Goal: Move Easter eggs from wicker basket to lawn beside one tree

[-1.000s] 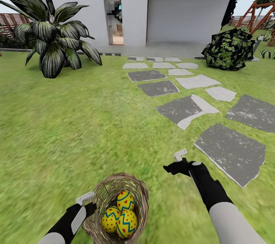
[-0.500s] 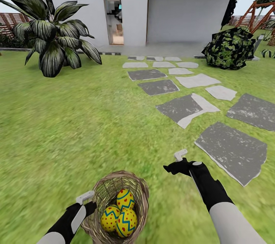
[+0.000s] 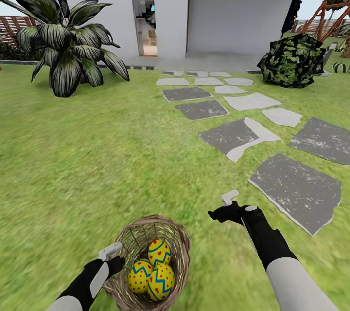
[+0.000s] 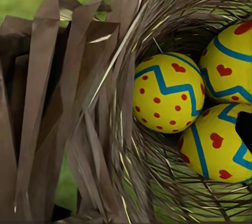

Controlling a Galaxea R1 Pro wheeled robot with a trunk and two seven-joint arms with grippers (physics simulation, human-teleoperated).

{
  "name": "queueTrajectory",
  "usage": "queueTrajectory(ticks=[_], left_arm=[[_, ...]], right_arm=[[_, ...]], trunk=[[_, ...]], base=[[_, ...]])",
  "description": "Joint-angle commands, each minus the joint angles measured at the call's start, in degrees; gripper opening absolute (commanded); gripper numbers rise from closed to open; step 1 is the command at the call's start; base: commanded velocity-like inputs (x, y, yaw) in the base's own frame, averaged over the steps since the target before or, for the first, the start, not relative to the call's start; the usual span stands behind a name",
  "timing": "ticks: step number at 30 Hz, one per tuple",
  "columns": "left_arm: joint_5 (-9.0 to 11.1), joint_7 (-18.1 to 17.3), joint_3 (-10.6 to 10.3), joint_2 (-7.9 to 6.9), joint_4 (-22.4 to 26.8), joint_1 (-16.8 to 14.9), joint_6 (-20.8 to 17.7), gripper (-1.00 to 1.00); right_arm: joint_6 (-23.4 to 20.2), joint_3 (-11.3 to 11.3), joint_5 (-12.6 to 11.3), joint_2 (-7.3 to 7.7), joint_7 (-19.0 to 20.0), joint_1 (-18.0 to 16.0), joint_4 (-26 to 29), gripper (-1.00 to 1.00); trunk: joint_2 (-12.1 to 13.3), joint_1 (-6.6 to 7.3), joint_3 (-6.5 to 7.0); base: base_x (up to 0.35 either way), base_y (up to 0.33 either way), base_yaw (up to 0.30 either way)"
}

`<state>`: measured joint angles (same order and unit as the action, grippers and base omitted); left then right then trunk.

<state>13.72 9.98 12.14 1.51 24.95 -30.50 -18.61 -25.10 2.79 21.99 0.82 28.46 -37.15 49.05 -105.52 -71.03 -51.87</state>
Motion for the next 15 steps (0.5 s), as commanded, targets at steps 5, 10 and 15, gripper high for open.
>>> queueTrajectory(ticks=[5, 10, 15], left_arm=[[0.6, 0.2, 0.1, -0.24, 0.3, 0.0, -0.3, 1.0], [0.6, 0.2, 0.2, -0.43, 0.2, 0.0, -0.3, -1.0], [0.7, 0.2, 0.2, -0.5, 0.2, 0.0, -0.3, -1.0]], right_arm=[[-0.1, 0.2, 0.6, -0.03, 0.5, 0.0, 0.1, 1.0], [-0.1, 0.2, 0.6, -0.03, 0.5, 0.0, 0.1, 1.0], [-0.1, 0.2, 0.7, -0.03, 0.5, 0.0, 0.0, 1.0]], trunk=[[0.0, 0.01, -0.05], [0.0, 0.01, -0.05], [0.0, 0.01, -0.05]], base=[[0.0, 0.0, 0.0], [0.0, 0.0, 0.0], [0.0, 0.0, 0.0]])
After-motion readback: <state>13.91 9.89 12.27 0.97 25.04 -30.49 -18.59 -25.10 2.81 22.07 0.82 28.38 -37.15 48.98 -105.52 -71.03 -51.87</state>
